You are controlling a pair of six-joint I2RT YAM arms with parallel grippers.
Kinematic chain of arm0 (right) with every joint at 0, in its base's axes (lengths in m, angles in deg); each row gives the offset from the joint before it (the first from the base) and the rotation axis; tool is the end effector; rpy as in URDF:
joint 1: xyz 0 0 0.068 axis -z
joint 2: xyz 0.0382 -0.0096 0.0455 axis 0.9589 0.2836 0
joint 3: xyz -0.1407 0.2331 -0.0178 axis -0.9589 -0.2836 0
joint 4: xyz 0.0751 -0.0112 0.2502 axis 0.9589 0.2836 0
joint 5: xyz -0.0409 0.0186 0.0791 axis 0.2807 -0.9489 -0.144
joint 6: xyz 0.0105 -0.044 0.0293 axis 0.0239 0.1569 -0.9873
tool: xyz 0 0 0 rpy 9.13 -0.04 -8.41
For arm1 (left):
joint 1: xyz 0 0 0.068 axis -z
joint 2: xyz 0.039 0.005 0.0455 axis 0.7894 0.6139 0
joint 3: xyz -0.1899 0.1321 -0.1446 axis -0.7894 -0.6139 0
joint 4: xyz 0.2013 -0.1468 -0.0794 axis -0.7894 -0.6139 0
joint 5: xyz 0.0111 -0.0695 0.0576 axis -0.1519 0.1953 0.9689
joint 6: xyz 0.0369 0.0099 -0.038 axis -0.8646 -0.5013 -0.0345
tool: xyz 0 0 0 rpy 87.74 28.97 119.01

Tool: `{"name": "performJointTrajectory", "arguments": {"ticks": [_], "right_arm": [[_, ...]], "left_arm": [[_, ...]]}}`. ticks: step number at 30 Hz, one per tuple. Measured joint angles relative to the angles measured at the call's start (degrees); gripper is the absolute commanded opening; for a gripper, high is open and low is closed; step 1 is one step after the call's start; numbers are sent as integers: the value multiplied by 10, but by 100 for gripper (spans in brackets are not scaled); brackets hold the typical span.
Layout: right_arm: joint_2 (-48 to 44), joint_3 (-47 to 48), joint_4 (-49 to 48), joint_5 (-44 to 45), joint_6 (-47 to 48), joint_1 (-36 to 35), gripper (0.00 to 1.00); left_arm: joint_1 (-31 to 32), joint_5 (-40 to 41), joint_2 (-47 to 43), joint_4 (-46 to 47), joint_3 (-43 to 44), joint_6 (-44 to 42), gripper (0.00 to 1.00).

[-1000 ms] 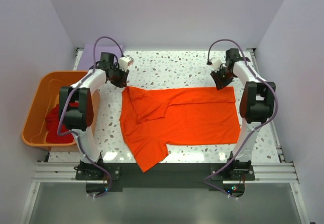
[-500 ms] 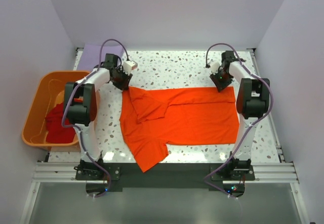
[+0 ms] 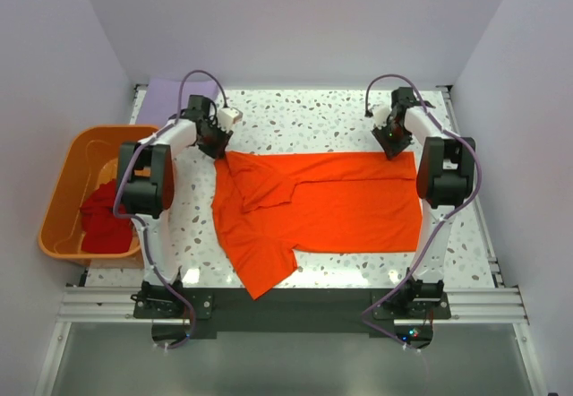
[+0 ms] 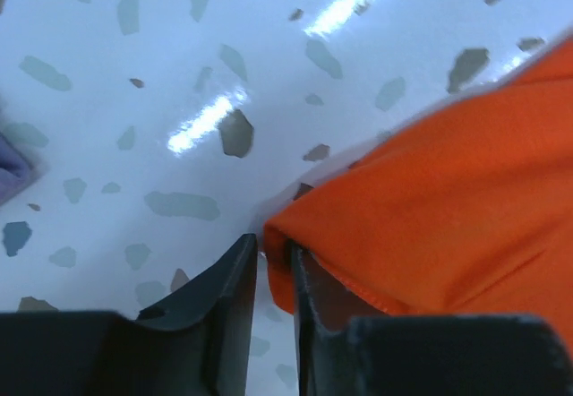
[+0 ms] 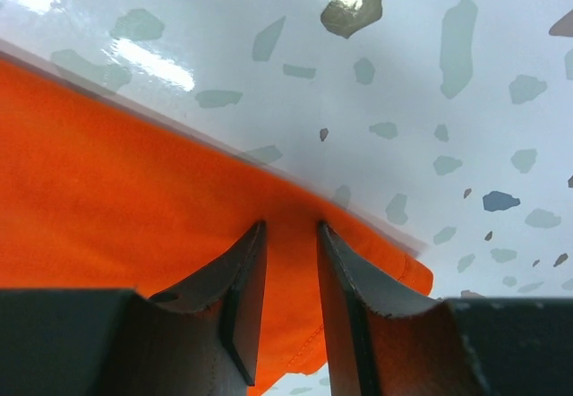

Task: Fold and stack the t-shirts
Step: Fold the tshirt

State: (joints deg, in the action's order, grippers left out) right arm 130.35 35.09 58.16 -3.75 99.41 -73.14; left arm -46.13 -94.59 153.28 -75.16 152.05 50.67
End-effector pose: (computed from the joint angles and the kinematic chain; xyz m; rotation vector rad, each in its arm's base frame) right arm 0.4577 -0.0032 0.1669 -0.8193 2.7128 -0.1377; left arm 0.4377 -0.0539 0.1614 0.7595 2.5095 -0.1807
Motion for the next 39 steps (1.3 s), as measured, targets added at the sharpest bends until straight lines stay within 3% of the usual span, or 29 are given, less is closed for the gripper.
{"name": "performJointTrajectory", "arguments": {"ticks": [1, 3, 13, 19, 28, 33, 39], "right_arm": [[-1, 0, 0, -9, 0, 0, 35], [-6, 0, 0, -32, -2, 1, 36], [-92, 5, 29, -145, -20, -11, 36], [-104, 32, 67, -222, -45, -33, 31], [-114, -73, -7, -355, -237, -128, 31], [-113, -121, -79, -371, -343, -210, 36], [-98, -126, -124, -371, -409, -268, 36]], "left_arm": [[-1, -12, -8, 2, -11, 0, 41], [-4, -39, -33, 2, -38, 2, 46], [-3, -159, -228, -3, -92, -1, 50], [38, -203, -256, -53, -158, -23, 53], [55, -231, -295, -83, -273, 49, 54], [55, -240, -327, -59, -330, 119, 58], [54, -245, -329, -15, -369, 181, 58]]}}
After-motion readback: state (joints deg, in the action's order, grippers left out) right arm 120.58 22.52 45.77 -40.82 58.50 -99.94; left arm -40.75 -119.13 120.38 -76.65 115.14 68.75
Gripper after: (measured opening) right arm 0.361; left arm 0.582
